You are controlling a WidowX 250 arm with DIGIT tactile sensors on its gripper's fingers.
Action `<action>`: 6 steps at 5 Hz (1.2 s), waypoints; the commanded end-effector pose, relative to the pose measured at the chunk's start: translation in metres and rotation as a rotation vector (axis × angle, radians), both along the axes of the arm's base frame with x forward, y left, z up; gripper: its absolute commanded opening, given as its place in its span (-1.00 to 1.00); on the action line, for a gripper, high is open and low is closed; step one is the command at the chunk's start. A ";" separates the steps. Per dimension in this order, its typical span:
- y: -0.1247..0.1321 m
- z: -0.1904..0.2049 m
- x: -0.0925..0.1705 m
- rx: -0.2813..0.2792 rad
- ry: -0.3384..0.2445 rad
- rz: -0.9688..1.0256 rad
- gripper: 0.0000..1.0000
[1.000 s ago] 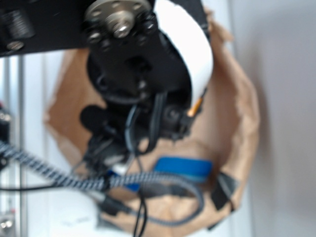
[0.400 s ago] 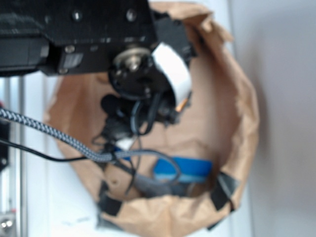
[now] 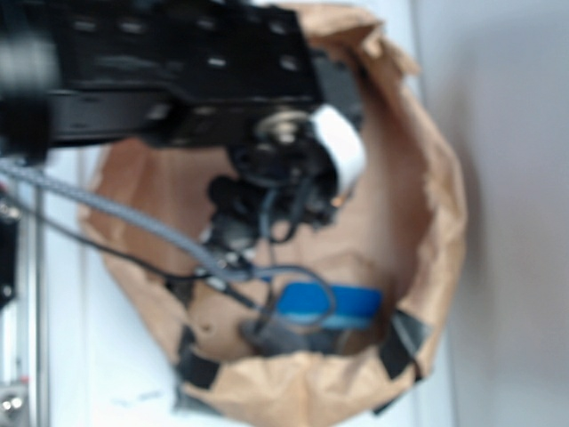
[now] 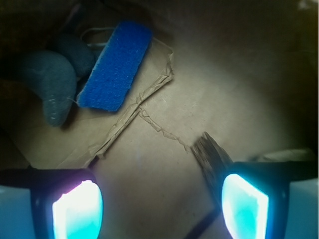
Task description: Grab the wood chip.
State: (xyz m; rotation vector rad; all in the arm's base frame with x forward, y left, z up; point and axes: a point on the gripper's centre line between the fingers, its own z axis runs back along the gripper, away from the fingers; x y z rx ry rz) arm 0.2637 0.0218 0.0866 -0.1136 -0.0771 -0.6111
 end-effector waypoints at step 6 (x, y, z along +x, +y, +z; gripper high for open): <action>0.019 0.010 0.030 0.024 -0.066 -0.181 1.00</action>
